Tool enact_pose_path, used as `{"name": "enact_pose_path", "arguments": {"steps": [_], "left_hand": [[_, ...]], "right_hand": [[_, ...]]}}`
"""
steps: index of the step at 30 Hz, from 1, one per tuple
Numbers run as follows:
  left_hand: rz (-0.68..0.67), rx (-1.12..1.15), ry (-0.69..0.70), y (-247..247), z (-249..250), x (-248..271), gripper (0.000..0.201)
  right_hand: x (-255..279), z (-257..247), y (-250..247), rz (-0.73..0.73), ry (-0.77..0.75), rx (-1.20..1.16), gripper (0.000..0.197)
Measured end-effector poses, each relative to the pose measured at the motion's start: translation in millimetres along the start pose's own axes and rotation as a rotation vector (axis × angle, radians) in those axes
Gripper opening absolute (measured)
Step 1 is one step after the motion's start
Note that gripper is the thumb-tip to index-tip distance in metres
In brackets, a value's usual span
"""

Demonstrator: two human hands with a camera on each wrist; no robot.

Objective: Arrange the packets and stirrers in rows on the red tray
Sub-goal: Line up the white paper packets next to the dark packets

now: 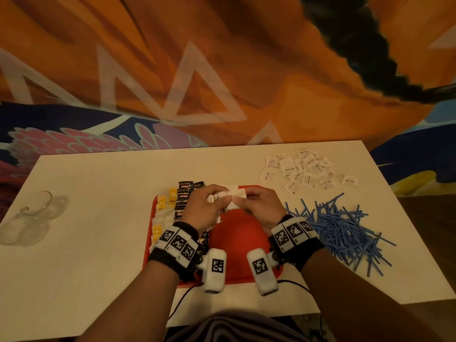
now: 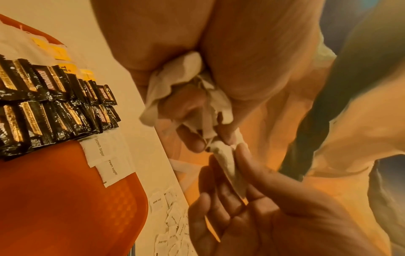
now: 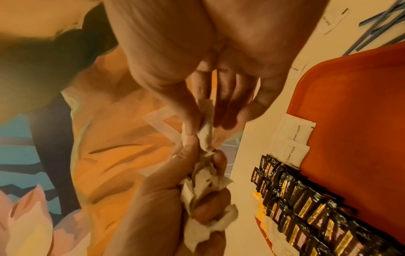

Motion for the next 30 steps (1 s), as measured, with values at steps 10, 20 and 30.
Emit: {"name": "enact_pose_path", "arguments": {"steps": [10,20,30], "left_hand": [[-0.042,0.019,-0.147,3.9,-17.3,0.6,0.008],[0.053,0.102,-0.253,-1.5,-29.8,-16.6,0.012],[0.286,-0.008,-0.316,-25.5,-72.8,-41.5,0.018]], "right_hand": [[-16.0,18.2,-7.0,0.097,0.08,-0.054,0.008],[-26.9,41.4,-6.7,-0.022,0.103,0.087,0.022],[-62.5,101.7,-14.2,-0.034,0.223,0.423,0.025]]}}
Point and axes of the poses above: each hand's wrist, its own x-axis away from the middle knuckle, its own y-axis out of the palm, z = x × y, the point moved 6 cm from there along -x, towards the middle knuckle, and after that the axes turned 7 degrees about -y, right-handed, at the moved point
